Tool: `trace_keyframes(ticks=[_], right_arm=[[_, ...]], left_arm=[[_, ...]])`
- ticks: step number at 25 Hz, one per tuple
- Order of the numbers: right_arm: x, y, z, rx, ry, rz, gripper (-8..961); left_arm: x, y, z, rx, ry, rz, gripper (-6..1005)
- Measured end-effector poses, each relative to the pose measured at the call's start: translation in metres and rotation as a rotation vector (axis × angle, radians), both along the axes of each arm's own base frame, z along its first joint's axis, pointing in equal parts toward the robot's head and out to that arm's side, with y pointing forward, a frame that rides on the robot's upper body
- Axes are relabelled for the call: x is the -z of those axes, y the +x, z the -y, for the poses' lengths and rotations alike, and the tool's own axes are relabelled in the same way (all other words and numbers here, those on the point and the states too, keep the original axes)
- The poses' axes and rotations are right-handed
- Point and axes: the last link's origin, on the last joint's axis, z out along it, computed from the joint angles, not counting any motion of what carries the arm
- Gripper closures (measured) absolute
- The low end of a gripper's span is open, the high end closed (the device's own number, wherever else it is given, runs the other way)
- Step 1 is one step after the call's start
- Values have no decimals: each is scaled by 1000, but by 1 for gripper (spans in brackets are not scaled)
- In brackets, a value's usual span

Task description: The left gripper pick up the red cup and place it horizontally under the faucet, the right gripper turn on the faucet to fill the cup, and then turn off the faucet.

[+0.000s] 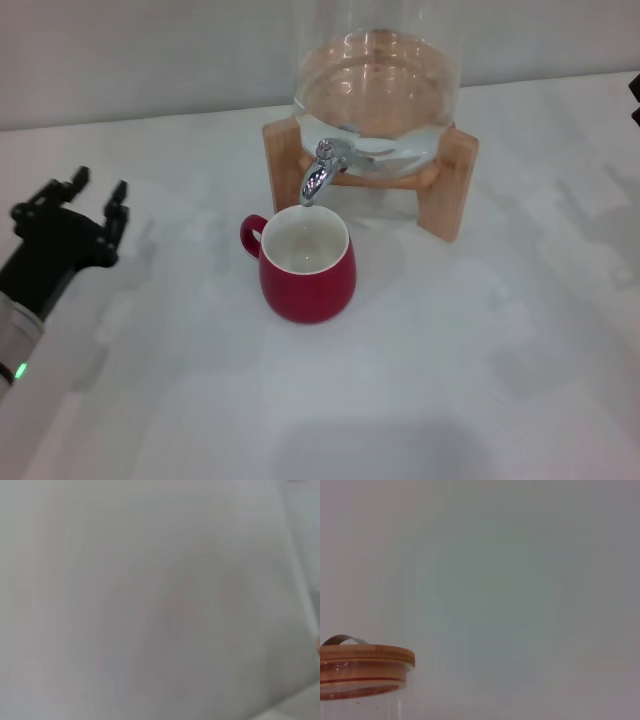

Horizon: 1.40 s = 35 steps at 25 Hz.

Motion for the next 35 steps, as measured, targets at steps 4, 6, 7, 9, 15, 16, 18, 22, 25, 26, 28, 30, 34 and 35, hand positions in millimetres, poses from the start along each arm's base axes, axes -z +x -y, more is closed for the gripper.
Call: trace_keyframes(ticks=[4, 6, 7, 9, 15, 16, 18, 22, 25, 26, 28, 30, 34, 35], right_arm=[[0, -1, -1, -3, 3, -1, 161], [-1, -2, -2, -5, 3, -2, 161], [-1, -2, -2, -5, 3, -2, 161], [-1, -2, -2, -5, 3, -2, 161], [-1, -3, -3, -10, 2, -10, 161], [-1, -3, -3, -11, 0, -10, 161], [0, -3, -3, -13, -4, -12, 161], [3, -3, -2, -13, -22, -20, 161], [6, -5, -2, -24, -38, -17, 161], [7, -6, -2, -28, -42, -16, 161], [9, -8, -3, -41, -54, -16, 161], [11, -11, -4, -50, -64, -17, 161], [16, -15, -5, -68, -94, -13, 161], [17, -15, -5, -71, -101, -13, 161]], left_arm=[[-13, -3, -1, -3, 61, 34, 578], [-18, -4, -1, -5, 88, 48, 578], [-20, -4, -1, -5, 98, 51, 578], [-25, -6, -1, -6, 129, 57, 578], [-39, -12, 3, -15, 217, 70, 577], [-42, -14, 4, -20, 233, 74, 577], [-46, -18, 8, -26, 256, 81, 576], [-53, -26, 16, -48, 295, 96, 576], [-59, -33, 24, -61, 327, 104, 575], [-61, -36, 27, -65, 340, 104, 575], [-65, -40, 32, -73, 367, 97, 575], [-68, -43, 36, -80, 387, 83, 575], [-73, -52, 42, -111, 421, 74, 574], [-74, -54, 44, -119, 427, 76, 573]])
